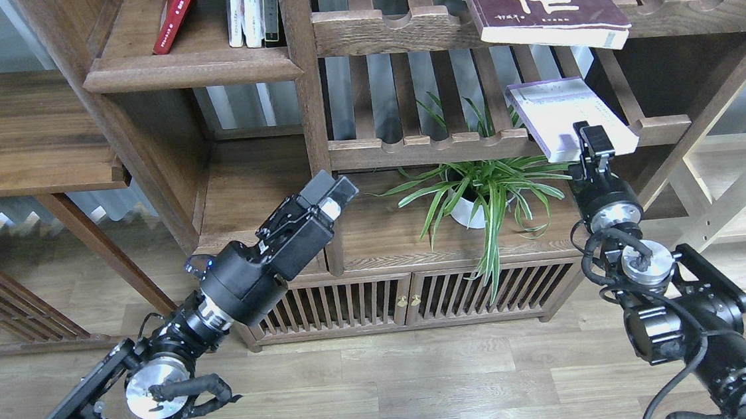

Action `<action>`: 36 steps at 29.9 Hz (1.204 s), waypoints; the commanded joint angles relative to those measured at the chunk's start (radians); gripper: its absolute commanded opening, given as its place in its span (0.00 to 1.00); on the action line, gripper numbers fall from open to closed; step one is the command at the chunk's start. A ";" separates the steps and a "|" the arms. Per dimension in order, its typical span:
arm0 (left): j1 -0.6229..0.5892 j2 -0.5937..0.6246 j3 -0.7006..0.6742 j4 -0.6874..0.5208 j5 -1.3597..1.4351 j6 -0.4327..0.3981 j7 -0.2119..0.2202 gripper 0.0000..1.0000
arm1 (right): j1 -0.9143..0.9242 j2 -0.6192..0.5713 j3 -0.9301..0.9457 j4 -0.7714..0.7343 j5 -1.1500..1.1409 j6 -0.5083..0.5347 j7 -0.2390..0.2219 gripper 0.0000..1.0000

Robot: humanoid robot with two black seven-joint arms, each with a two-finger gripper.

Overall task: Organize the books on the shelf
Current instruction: 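Grasp the white book's bottom edge with the right gripper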

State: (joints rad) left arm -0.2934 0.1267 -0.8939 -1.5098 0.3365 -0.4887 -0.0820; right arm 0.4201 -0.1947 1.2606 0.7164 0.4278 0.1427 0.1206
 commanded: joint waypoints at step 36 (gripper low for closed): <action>0.008 0.004 0.007 -0.035 0.002 0.000 0.021 0.97 | 0.146 0.043 0.046 -0.209 0.054 -0.003 -0.052 0.13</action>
State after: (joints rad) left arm -0.2853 0.1304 -0.8865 -1.5446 0.3389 -0.4887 -0.0614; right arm 0.5656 -0.1533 1.2981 0.5078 0.4813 0.1385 0.0692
